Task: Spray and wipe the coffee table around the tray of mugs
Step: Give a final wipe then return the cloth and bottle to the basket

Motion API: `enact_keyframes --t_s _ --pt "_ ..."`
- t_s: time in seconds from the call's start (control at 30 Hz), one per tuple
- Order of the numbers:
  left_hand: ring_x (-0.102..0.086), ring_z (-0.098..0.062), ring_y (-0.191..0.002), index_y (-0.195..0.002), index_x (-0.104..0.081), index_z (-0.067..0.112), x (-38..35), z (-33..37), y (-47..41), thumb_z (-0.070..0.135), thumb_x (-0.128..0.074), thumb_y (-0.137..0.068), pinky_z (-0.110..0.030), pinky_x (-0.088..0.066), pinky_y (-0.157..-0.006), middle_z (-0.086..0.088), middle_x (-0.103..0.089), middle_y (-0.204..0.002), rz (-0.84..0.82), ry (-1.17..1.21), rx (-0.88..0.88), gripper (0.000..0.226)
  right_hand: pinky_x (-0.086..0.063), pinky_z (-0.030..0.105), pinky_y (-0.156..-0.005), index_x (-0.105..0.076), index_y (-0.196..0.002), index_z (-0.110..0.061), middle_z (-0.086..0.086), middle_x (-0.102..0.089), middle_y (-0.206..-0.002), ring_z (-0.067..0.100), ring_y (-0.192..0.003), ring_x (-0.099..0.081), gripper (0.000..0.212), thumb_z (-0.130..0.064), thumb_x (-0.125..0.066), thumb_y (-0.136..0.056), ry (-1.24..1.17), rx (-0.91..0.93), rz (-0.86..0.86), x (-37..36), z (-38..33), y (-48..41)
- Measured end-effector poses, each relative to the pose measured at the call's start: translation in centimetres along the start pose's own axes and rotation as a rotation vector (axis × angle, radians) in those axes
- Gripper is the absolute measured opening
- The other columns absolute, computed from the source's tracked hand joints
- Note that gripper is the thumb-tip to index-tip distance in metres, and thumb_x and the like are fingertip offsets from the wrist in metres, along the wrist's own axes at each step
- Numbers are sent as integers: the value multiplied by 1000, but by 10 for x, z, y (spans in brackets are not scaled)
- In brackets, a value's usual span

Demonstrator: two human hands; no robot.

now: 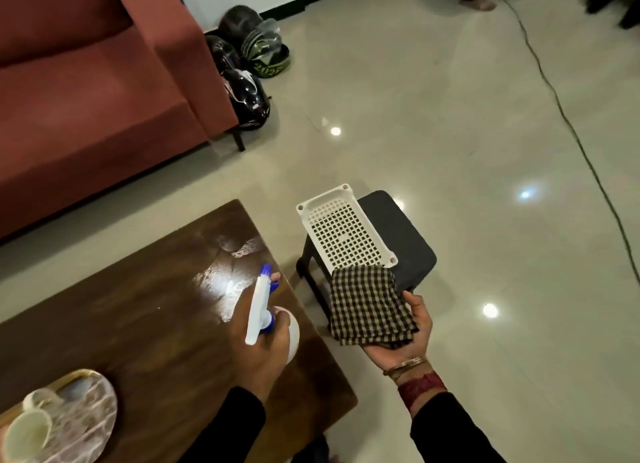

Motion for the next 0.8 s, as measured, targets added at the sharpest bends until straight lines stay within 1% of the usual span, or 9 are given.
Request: enact_keyframes --t_s 0.1,0.2,0.37,0.43,0.53,0.6,0.67,0.73,0.8 --pt "-64 -33 -108 -132 -55 -4 -36 -5 -18 -1 -82 -78 -27 -38 -104 -21 -65 -122 0 -59 -3 61 -59 42 -77 -80 -91 -12 12 -73 -101 31 -86 -71 44 -47 -64 -70 -53 22 8 16 -30 -40" --pt "-58 -23 -110 -135 -52 -5 -62 -5 -35 -5 -82 -77 -9 -37 -101 -23 -63 -125 36 -54 -23 65 -61 39 -62 -78 -82 -12 9 -73 -91 29 -75 -73 42 -43 -50 -77 -104 51 -4 20 -57 -79" --pt "-64 -29 -107 -132 -54 0 -99 -24 -60 19 -84 -77 -50 -48 -104 -25 -65 -119 118 -69 -26 65 -57 37 -71 -74 -97 -14 7 -70 -96 26 -85 -69 49 -44 -76 -58 92 56 -37 33 -97 -156" --pt "-67 -32 -108 -129 -56 2 -112 -35 -72 33 -76 -81 -54 -53 -100 -23 -67 -115 134 -70 -34 61 -58 37 -72 -69 -106 -14 6 -71 -98 26 -89 -68 49 -43 -64 -68 128 78 -44 36 -110 -179" --pt "-67 -25 -106 -127 -58 11 -132 -43 -85 41 -70 -83 -52 -56 -98 -17 -67 -112 146 -30 -37 54 -54 36 -79 -76 -98 -11 7 -73 -97 23 -90 -67 46 -41 -63 -65 244 143 -18 31 -123 -203" --pt "-67 -28 -106 -126 -54 29 -144 -42 -89 37 -70 -88 -52 -55 -100 -17 -66 -114 163 -36 -75 42 -53 39 -86 -72 -97 -14 1 -72 -96 15 -90 -65 45 -48 -64 -67 611 288 48 27 -127 -217" --pt "-67 -27 -101 -125 -48 36 -148 -36 -91 37 -68 -88 -45 -55 -97 -12 -66 -111 202 -52 -123 42 -45 50 -108 -65 -116 -17 -2 -67 -119 10 -113 -59 51 -55 -49 -86 1389 522 105 10 -115 -225" --pt "-66 -19 -96 -124 -48 31 -148 -35 -96 38 -68 -85 -37 -55 -93 -4 -63 -107 246 -58 -144 44 -18 57 -127 -41 -154 -13 8 -38 -163 29 -153 -27 78 -62 -32 -95 1947 539 167 4 -77 -235" --pt "-66 -14 -94 -123 -52 26 -145 -42 -100 36 -69 -84 -38 -56 -92 -4 -64 -106 258 -50 -130 44 -1 59 -128 -8 -166 -8 12 1 -175 33 -161 8 90 -67 -23 -100 2146 407 193 17 -37 -245"
Point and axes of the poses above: each hand's wrist, its own y-axis away from the middle knuckle, its own x-axis out of the back of the hand, z = x × y, the point moved 6 cm from there along -y, towards the middle knuckle
